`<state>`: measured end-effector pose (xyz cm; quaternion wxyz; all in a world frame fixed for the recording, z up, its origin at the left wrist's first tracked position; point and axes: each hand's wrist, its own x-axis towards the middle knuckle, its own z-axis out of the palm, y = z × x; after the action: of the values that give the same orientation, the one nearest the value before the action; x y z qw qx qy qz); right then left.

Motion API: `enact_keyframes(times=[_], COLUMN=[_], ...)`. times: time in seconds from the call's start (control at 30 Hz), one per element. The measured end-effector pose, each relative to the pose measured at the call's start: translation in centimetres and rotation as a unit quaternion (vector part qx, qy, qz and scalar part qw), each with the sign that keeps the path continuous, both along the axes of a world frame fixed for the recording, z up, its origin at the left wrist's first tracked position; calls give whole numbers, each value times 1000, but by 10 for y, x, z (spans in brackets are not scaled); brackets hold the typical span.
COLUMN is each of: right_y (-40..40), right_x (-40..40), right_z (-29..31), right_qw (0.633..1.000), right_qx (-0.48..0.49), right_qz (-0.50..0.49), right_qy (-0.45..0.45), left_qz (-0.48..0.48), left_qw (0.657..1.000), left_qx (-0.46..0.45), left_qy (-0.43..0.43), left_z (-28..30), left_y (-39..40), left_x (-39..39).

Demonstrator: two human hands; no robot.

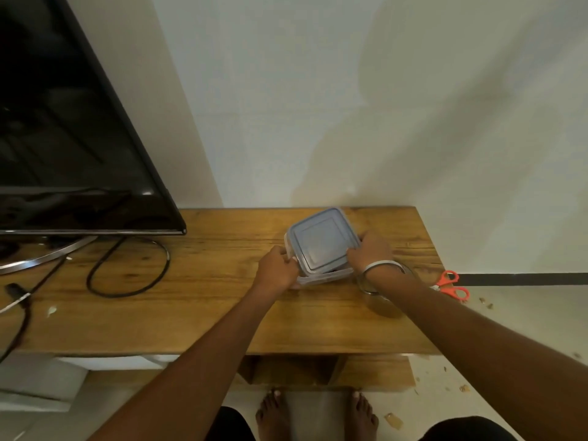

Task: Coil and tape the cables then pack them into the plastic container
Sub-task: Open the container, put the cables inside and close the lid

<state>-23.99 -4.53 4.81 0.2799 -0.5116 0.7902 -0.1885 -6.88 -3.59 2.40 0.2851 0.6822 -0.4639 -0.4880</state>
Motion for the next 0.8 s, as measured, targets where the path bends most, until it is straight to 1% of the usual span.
enact_keyframes(times=[0.1,0.17,0.37,0.43,0.57,0.8], right_y=[-2,-3,-3,-5,-8,-10], right_x=[3,3,5,3,0,-1], right_z=[1,0,6,5,3,6], right_qw=[995,989,975,974,980,976], right_qx=[35,55,54,60,37,46], right_qz=[50,73,129,132,123,142], right_qy=[78,114,175,177,154,157], left_qz=[3,7,2,3,1,-20], left_qw=[1000,1000,1000,1000,1000,1000], left_qx=[2,-2,-3,-3,-1,-4], left_qy=[1,4,13,20,24,24], left_z=[0,0,-5,-5,-4,-2], left_y=[0,0,-4,-5,-5,-2], left_x=[1,1,2,2,1,3])
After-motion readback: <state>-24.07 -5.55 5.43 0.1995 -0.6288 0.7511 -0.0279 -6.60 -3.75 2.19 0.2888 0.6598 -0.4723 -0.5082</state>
